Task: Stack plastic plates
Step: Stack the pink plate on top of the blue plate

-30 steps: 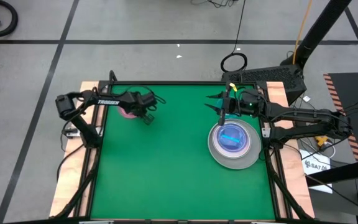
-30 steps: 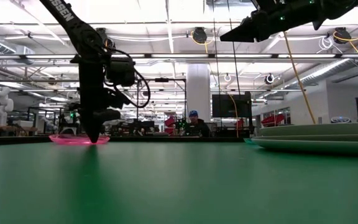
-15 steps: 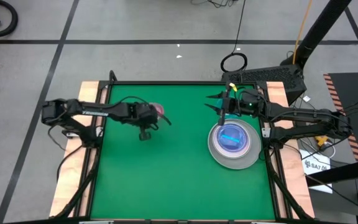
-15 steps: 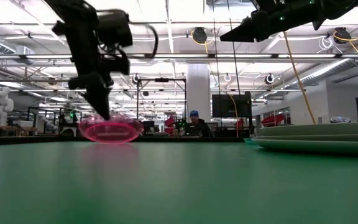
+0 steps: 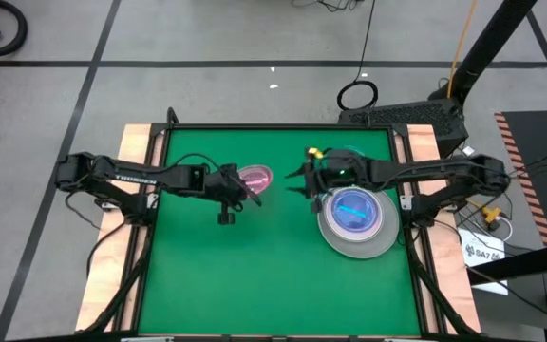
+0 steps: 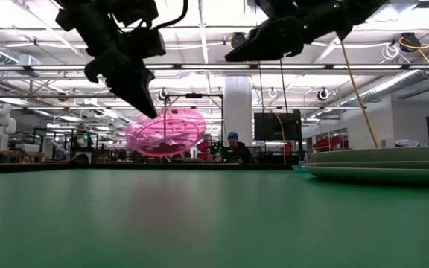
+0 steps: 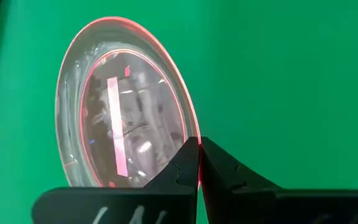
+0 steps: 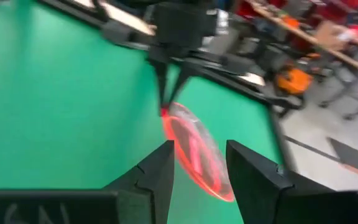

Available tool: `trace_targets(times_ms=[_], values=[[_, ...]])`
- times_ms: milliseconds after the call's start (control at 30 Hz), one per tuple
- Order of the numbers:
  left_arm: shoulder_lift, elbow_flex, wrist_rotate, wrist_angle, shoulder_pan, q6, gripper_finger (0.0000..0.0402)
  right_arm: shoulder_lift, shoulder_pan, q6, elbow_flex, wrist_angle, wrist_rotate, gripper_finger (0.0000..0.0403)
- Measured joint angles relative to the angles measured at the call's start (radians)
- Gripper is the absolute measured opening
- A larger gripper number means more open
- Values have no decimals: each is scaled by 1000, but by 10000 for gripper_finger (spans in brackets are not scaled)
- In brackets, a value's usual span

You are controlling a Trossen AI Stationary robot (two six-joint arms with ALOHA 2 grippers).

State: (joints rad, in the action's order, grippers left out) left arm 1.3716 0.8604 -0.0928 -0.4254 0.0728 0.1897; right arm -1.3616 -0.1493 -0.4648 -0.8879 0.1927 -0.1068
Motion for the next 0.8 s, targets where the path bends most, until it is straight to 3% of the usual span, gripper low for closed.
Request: trace_targets(times_ms=[367,800], values=[[0,1,17,66,-81,-10,8,-178,21,50,-56,17,-2,138],[1,1,17,143,-107,-11,8,-242,27,49,-87,14,-55,137]])
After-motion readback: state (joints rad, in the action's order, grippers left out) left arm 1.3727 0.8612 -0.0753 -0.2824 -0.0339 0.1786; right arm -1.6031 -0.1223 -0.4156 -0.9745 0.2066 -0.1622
